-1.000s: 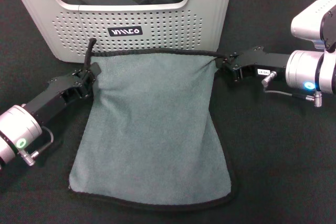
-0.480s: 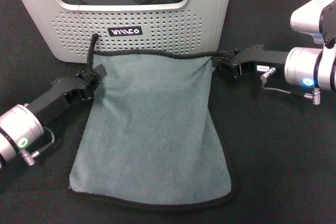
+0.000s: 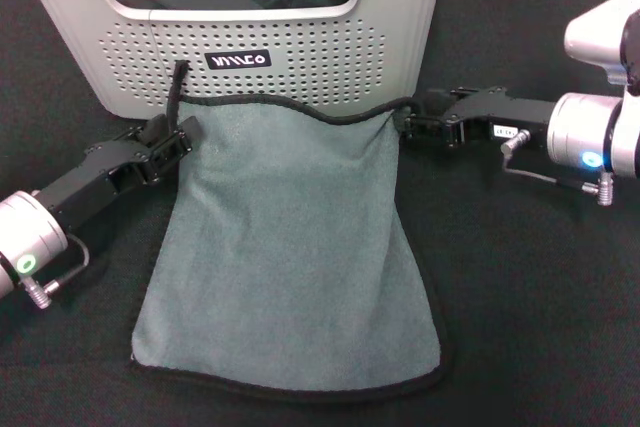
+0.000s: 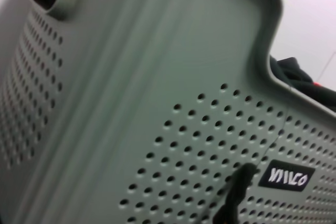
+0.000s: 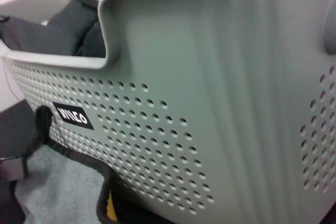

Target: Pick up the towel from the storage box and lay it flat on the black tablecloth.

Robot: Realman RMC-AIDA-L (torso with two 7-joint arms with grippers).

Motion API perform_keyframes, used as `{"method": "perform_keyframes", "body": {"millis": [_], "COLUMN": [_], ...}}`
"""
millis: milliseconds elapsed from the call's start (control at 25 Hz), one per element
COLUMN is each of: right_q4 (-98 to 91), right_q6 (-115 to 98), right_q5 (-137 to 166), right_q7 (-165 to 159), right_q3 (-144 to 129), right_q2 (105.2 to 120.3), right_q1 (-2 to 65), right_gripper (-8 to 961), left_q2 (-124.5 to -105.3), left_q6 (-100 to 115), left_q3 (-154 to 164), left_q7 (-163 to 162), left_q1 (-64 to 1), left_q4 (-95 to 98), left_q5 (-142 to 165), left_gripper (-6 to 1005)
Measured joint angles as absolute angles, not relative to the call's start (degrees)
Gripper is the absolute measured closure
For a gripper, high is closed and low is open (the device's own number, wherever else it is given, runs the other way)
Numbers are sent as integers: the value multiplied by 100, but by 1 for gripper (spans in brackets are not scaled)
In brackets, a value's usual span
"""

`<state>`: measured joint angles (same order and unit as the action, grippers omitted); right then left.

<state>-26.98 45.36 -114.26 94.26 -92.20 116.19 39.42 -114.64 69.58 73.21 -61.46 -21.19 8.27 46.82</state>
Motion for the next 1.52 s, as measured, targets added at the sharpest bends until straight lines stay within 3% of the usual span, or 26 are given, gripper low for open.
{"method": "perform_keyframes", "body": {"millis": [160,440,600,800,1160,1520], "right_q4": [-2753,-3095,-3167,-3447,-3925,-4945], "right_q6": [4881,5411,5822,6891,9498,9973], "right_q5": [-11664,-11838,-11919,-11902,-11450,-11440], "right_q7": [9479,9443,9363,10024,10539,10410], "right_q3": [-9198,-9181,-9171,-9192,-8933,-8603], "right_q2": [11619,11611,11596,11579,11328,11267], "right_q1": [3697,3127,2918,2563,2045,1180], "right_gripper": [317,176,176,175,181,182], "left_q2": [-11396,-11152,-10991,-10954,-10793,-10741], "left_q6": [7193,8124,8865,9871,11292,11432], "left_q3": [7323,7327,7316,7281,7277,7279], "left_q7": [-6299,-6577,-6688,-6704,-7321,-7847], "left_q1": [-2034,-1904,-1699,-1518,-1847,-1892], "left_q4": [972,1203,1834,2606,2744,3029], "left_q5": [4755,5117,5711,6248,6574,6966], "left_gripper": [471,438,438,437,439,442]}}
